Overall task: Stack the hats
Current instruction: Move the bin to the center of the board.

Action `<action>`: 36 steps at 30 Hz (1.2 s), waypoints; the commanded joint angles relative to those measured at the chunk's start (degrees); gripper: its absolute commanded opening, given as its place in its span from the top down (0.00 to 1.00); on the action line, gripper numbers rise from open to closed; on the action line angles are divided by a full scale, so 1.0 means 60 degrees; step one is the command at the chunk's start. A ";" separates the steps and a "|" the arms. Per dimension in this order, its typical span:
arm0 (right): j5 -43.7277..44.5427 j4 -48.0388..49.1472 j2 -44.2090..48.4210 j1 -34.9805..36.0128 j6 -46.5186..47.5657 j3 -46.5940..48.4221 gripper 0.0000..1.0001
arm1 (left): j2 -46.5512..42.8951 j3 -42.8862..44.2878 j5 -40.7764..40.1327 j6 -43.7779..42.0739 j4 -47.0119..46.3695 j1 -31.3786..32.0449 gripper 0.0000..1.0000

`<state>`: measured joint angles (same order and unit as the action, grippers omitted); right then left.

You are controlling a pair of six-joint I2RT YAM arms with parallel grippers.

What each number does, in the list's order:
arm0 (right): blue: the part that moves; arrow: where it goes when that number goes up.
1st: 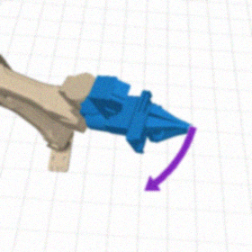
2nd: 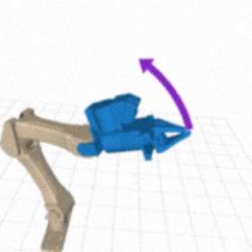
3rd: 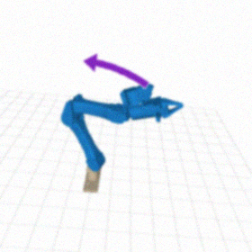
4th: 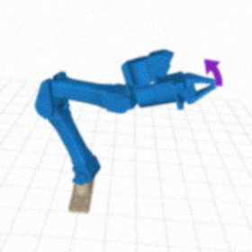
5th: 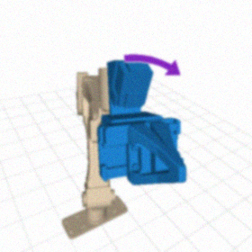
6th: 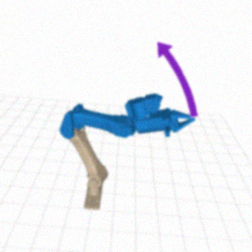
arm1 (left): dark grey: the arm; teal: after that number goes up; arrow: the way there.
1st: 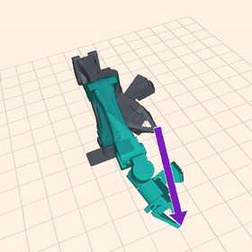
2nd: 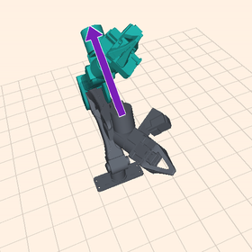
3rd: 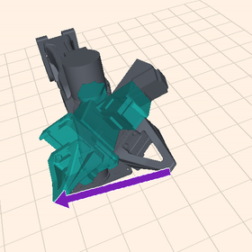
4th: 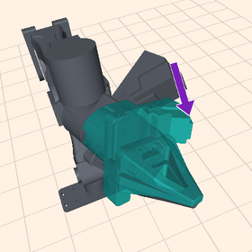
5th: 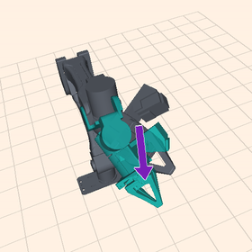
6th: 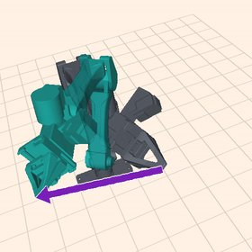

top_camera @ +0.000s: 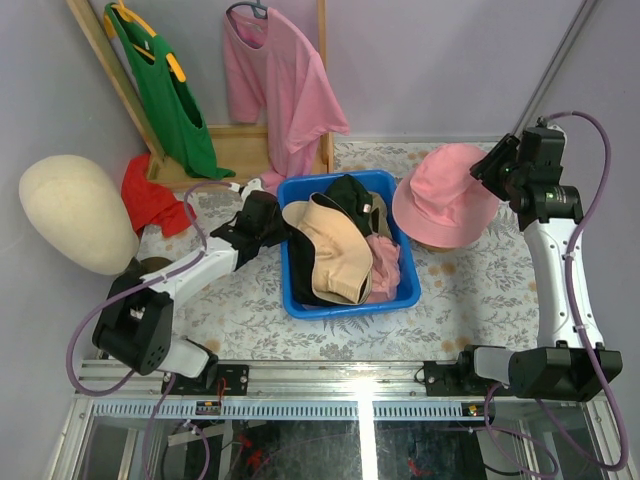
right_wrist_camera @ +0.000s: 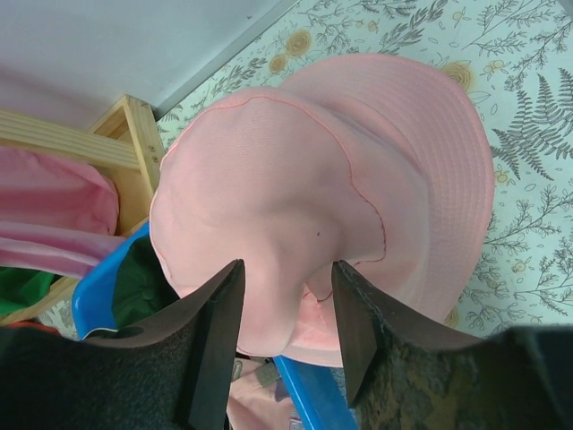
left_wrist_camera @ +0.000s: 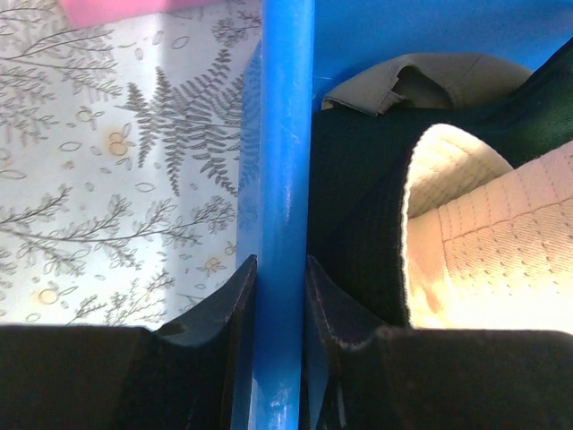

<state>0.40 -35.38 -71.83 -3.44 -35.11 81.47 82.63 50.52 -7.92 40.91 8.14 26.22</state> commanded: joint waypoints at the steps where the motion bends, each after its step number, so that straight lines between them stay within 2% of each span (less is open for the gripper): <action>1: 0.0216 -0.0147 0.0346 -0.0041 0.0254 0.0580 0.49 | -0.0691 -0.0275 -0.1252 -0.0063 0.1019 -0.0193 1.00; 9: 0.0544 -0.0321 0.0338 -0.0045 0.0360 0.1091 0.48 | -0.1629 -0.0690 -0.1688 -0.0007 0.2029 -0.0599 1.00; 19: 0.0991 -0.0404 -0.0428 -0.0092 0.0753 0.1974 0.47 | -0.2031 -0.0744 -0.1811 0.0023 0.2349 -0.0732 0.98; 36: -0.0101 0.0512 -0.1997 -0.1049 0.0535 0.0735 0.45 | -0.2025 -0.0661 -0.1755 -0.0130 0.2416 -0.0921 0.96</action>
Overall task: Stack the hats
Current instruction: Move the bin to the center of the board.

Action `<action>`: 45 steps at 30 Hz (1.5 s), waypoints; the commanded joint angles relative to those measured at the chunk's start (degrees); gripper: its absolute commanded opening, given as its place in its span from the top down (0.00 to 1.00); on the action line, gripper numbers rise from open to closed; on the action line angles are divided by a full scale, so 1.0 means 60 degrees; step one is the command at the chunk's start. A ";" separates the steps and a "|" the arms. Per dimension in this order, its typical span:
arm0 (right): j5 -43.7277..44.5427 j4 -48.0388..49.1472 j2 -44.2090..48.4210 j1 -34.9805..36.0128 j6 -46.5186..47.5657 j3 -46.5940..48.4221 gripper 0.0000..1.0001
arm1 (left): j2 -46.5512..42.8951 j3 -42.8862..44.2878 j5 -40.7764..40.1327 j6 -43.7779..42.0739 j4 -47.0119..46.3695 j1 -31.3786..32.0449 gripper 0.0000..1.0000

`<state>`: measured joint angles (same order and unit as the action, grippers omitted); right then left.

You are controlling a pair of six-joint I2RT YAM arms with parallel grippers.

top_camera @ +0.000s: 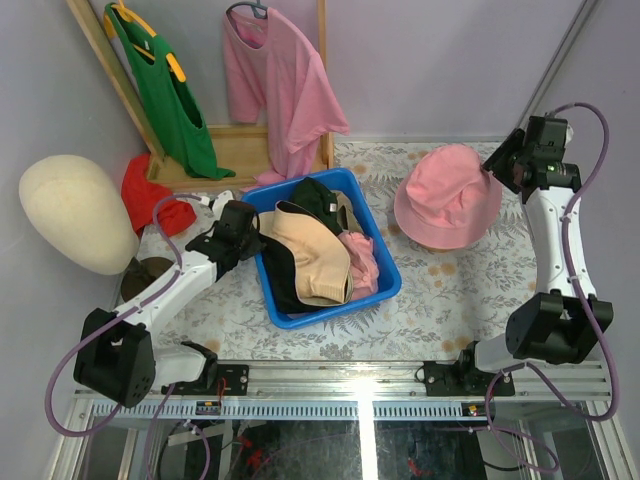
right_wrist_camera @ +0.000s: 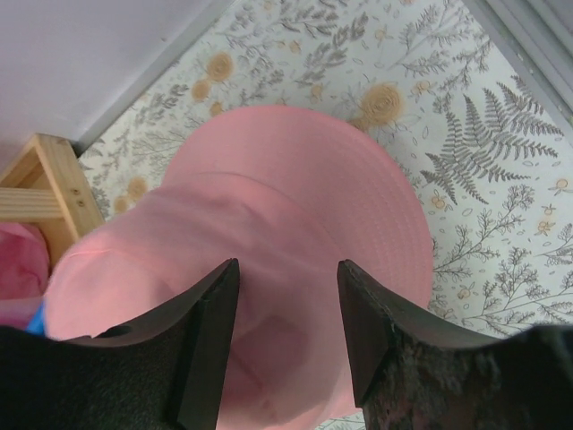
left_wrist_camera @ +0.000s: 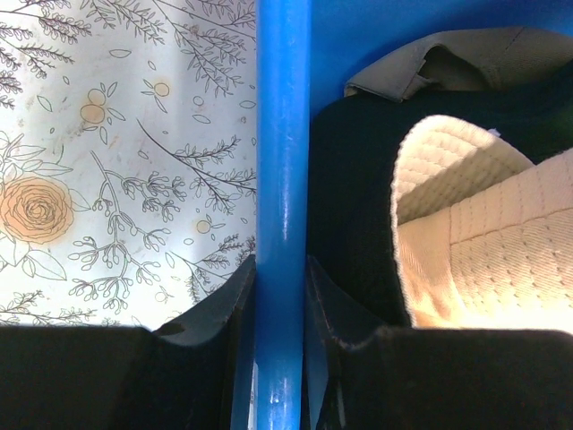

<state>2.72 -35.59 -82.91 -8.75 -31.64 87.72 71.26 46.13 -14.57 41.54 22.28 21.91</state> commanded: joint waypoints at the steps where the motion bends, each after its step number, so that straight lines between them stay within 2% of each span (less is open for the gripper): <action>1: -0.0521 0.0574 -0.0219 -0.0187 -0.0057 -0.0386 0.45 | -0.0111 0.0086 -0.0635 -0.0244 0.0041 -0.0216 0.96; 16: -0.0595 0.1054 -0.1047 -0.0396 -0.0391 -0.1617 0.44 | -0.0161 0.0023 -0.0597 -0.0381 0.0009 -0.0362 0.96; 29: -0.0542 0.0939 -0.1142 -0.0494 -0.0444 -0.1594 0.44 | -0.0233 -0.0036 -0.0551 -0.0361 0.0007 -0.0430 0.96; 34: -0.0479 0.0581 -0.1079 -0.0650 -0.0458 -0.0948 0.44 | -0.0294 -0.0056 -0.0546 -0.0319 0.0006 -0.0429 0.96; 40: -0.0003 0.0277 -0.0480 -0.0893 -0.0568 0.0036 0.44 | -0.0457 0.0086 -0.0588 -0.0287 0.0007 -0.0442 0.87; 45: 0.0099 -0.0075 -0.0031 -0.0917 -0.0421 0.1207 0.44 | -0.0565 0.0365 -0.0522 -0.0300 0.0063 -0.0451 0.69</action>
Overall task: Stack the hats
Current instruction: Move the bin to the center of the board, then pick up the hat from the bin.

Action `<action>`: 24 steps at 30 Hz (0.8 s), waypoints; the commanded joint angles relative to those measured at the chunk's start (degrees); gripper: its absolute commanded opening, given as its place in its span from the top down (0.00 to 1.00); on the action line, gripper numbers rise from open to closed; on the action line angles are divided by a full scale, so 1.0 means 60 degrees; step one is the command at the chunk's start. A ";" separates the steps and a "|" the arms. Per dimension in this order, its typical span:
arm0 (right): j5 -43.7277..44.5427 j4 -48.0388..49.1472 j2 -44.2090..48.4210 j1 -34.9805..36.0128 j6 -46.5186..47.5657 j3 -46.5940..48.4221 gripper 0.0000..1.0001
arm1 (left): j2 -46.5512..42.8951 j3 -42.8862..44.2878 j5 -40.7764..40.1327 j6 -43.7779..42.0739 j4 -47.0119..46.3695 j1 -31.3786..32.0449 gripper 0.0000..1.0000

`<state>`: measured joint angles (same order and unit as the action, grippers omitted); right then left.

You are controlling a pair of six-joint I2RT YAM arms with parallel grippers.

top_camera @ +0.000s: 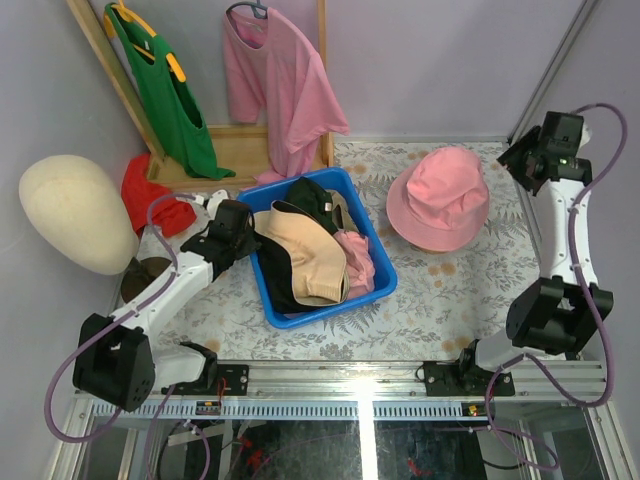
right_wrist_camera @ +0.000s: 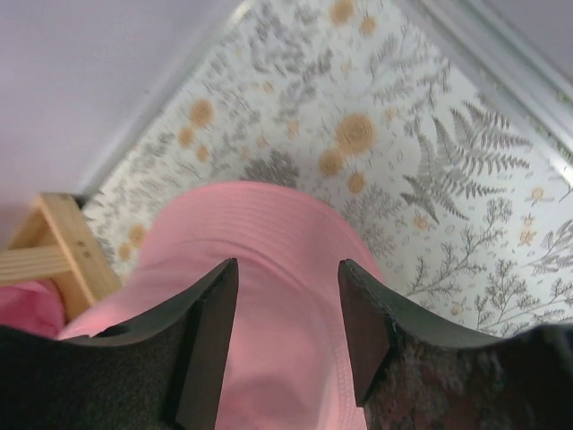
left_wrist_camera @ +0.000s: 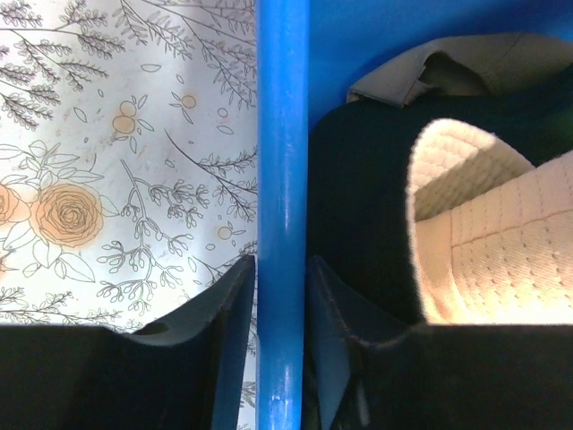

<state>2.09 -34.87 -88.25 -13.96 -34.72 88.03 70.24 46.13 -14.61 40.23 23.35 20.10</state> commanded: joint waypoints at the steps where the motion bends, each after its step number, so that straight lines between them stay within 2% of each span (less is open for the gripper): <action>1: 0.0161 -0.0218 0.0972 -0.0060 0.0140 0.1395 0.44 | -0.0428 0.0405 -0.0499 -0.0094 -0.0106 -0.0152 0.65; 6: -0.0411 -0.0437 0.1451 -0.0048 0.0291 0.2207 0.44 | -0.0555 0.0674 -0.0377 -0.0178 -0.0034 -0.0196 0.48; 11: -0.1343 -0.0503 0.1835 0.0353 0.0440 0.2549 0.42 | -0.0663 0.0941 -0.0181 -0.0175 0.0098 -0.0197 0.44; 14: -0.1176 -0.0553 0.1952 0.1448 0.0721 0.2769 0.41 | -0.0884 0.1037 -0.0131 -0.0122 0.0196 -0.0193 0.43; 20: -0.0127 -0.0801 0.1582 0.4690 0.0999 0.3126 0.41 | -0.1416 0.1154 0.0071 0.0065 0.0278 -0.0202 0.41; 24: 0.0469 -0.0614 0.1299 0.6439 0.0966 0.2893 0.41 | -0.1756 0.1266 0.0221 0.0145 0.0364 -0.0208 0.40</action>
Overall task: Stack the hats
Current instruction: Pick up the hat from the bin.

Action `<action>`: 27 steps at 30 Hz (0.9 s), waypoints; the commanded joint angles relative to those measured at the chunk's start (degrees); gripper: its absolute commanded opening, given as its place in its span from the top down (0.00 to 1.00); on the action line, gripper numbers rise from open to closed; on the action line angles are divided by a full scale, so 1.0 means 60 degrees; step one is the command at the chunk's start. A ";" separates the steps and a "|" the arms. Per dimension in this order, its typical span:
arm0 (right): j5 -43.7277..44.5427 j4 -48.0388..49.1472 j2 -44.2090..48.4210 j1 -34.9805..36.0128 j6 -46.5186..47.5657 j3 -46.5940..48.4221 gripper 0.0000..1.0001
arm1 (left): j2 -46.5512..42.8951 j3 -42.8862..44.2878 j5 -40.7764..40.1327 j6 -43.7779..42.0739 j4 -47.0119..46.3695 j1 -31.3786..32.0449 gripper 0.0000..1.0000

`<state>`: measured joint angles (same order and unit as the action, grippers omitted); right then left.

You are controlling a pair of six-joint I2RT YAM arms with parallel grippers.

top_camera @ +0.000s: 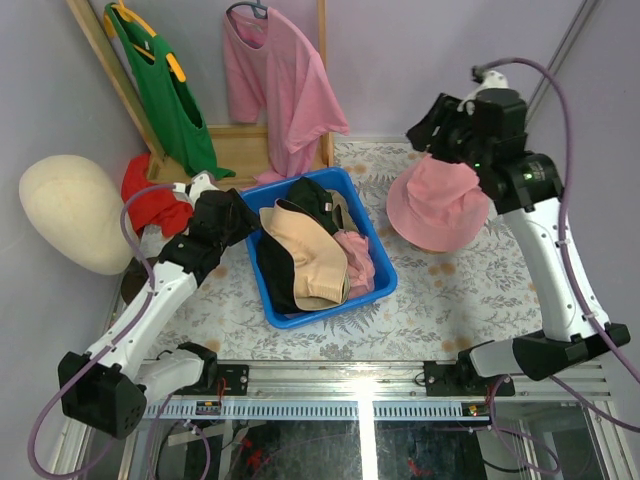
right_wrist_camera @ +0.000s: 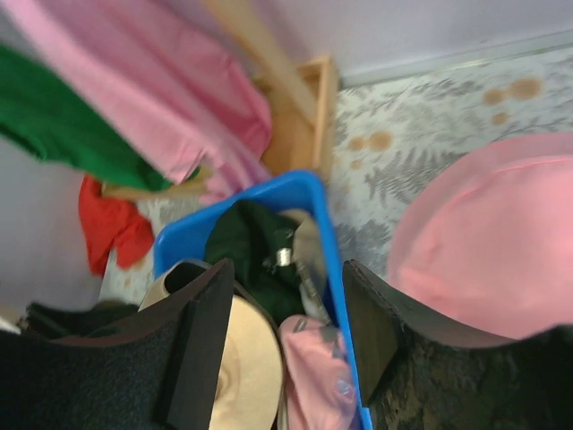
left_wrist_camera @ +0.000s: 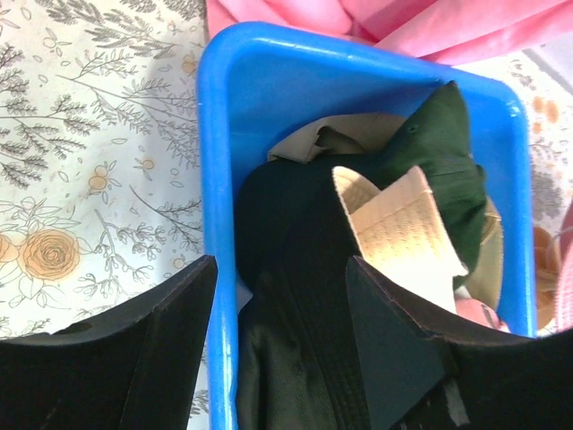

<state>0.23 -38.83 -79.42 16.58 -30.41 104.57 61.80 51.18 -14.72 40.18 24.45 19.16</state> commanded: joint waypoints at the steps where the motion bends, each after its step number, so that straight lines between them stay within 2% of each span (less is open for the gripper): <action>1: 0.0908 0.0074 -0.0354 0.1792 0.0260 0.0114 0.41 | -0.0428 0.0437 0.0283 0.0181 0.0204 -0.0044 0.40; 8: 0.1132 0.0735 -0.1500 0.4107 0.0344 -0.0279 0.41 | -0.0689 0.0232 0.1279 0.0100 -0.0257 -0.0044 0.40; 12: 0.1066 0.0986 -0.2275 0.4912 0.0535 -0.0194 0.41 | -0.0693 0.0077 0.1797 0.0018 -0.0484 -0.0042 0.42; 16: 0.0652 0.1390 -0.2943 0.5200 0.0747 -0.0269 0.41 | -0.0615 0.0007 0.2145 -0.0075 -0.0486 -0.0043 0.46; 21: 0.0171 0.1861 -0.3636 0.5256 0.1024 -0.0413 0.41 | -0.0582 -0.0175 0.2458 -0.0181 -0.0493 -0.0038 0.66; 27: -0.0100 0.2254 -0.4363 0.5293 0.1480 -0.0300 0.41 | -0.0455 -0.0172 0.2548 -0.0363 -0.0349 -0.0044 0.84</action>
<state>1.80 -29.58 -104.09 47.94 -24.82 101.78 58.59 50.61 -1.26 39.62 24.01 19.11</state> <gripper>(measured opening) 0.590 0.209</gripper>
